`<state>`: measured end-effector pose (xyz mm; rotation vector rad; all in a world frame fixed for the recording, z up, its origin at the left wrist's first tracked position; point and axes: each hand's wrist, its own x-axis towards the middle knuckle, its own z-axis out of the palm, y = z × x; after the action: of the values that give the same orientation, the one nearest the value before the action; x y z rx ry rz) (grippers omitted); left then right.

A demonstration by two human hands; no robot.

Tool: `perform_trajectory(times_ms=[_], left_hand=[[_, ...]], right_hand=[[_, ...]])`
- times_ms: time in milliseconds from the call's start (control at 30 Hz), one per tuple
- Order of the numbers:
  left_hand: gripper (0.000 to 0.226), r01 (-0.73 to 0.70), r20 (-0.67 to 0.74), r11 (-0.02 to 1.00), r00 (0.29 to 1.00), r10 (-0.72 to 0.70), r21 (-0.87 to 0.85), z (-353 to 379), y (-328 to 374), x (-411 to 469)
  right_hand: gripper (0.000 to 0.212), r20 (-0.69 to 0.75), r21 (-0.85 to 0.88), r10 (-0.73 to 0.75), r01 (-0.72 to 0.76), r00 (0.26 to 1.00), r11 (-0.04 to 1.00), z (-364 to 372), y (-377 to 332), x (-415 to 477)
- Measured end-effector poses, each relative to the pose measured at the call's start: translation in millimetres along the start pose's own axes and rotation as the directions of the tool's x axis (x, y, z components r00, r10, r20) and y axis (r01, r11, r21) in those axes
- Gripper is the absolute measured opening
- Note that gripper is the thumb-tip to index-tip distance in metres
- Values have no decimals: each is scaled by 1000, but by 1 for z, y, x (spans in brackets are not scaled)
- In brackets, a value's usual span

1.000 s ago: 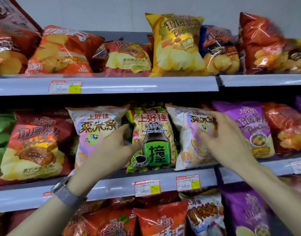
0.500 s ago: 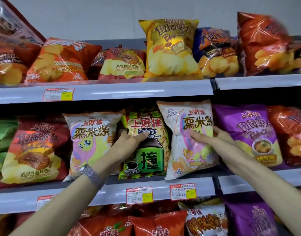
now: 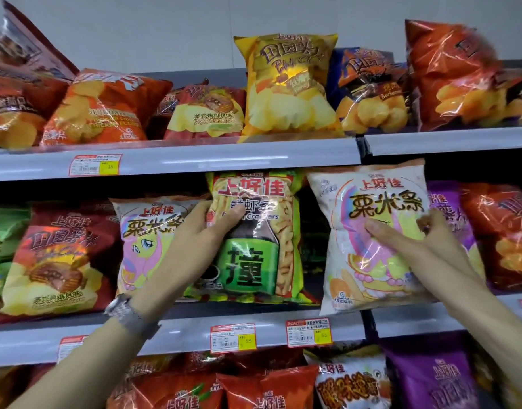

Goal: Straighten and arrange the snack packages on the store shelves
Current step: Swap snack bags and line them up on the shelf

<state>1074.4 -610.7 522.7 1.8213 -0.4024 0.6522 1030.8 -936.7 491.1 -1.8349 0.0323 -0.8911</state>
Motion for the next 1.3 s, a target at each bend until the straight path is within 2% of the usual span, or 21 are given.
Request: perform_trajectory(times_ms=[133,233,333,667,733,833,900,967,1033,1167,1300], left_hand=[[47,34,-34,999,999,-35,-24,-30,5,-18],[47,36,-63,999,997,-36,9,-53,5,-37],[48,-23,-137,995,990,36,94,-71,3,-61],[57,-1,-240,994,970,27,107,-113,-10,-91],[65,9,-254,994,967,18,104,-119,-10,-93],[90,33,-280,996,960,-9,84,-125,-11,-94],[82,33,-276,996,961,-9,82,-125,-9,-95],[60,21,-265,996,964,4,88,-122,-8,-96],[52,15,-240,994,971,12,108,-115,-5,-97],[63,6,-152,993,988,12,119,-93,2,-95],[84,-23,-108,986,993,41,164,-62,9,-81]], right_hand=[[118,43,6,-7,7,999,1000,15,3,-7],[93,91,122,27,-38,996,992,38,5,0],[90,120,179,41,-62,992,982,70,-4,3],[81,261,138,91,-131,961,982,168,-42,-11],[85,243,142,100,-137,965,980,173,-48,-10],[89,189,87,108,-126,976,988,174,-52,-10],[95,206,51,108,-121,973,991,174,-52,-15],[103,279,2,112,-117,954,993,174,-51,-22],[109,360,-34,117,-112,926,993,172,-52,-27],[111,450,11,111,-130,886,991,156,-55,-29],[82,384,116,63,-115,921,987,129,-39,-25]])
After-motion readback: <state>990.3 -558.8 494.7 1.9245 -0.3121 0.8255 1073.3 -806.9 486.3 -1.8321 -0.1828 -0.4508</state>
